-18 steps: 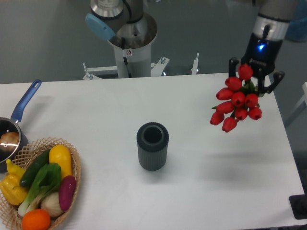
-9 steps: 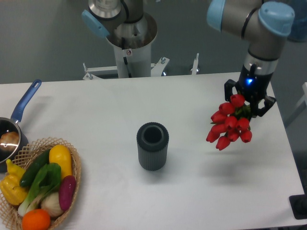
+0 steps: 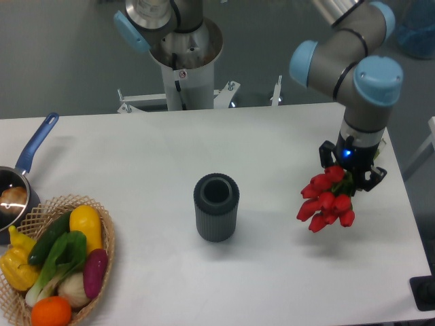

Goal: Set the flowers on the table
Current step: 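Lower the held tulip bouquet toward the table surface beside the vase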

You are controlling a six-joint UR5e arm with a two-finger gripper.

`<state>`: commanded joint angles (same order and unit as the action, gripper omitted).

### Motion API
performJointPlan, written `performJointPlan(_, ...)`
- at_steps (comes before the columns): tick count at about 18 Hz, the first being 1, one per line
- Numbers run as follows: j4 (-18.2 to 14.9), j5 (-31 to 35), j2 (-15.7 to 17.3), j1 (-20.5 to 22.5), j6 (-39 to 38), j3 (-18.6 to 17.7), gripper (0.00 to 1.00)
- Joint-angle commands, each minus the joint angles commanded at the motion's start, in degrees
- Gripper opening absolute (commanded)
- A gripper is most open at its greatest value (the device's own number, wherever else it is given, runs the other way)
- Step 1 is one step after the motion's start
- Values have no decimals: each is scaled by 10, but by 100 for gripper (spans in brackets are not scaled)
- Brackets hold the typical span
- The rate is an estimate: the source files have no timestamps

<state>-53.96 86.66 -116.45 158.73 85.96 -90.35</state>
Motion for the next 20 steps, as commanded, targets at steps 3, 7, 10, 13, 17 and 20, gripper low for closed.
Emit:
performJointPlan(3,2,1,-12,-4,1,2,56)
performJointPlan(7,3,1,-22,-8,3,2,56)
performJointPlan(10,3,1,-25,-12,3,0,56)
performJointPlan(13,3,1,-27,-16,1,-3,56)
performJointPlan(17,2,1,-28,-16,3,-5,56)
performJointPlan(20,2,1,-29,-17,4,-8,57)
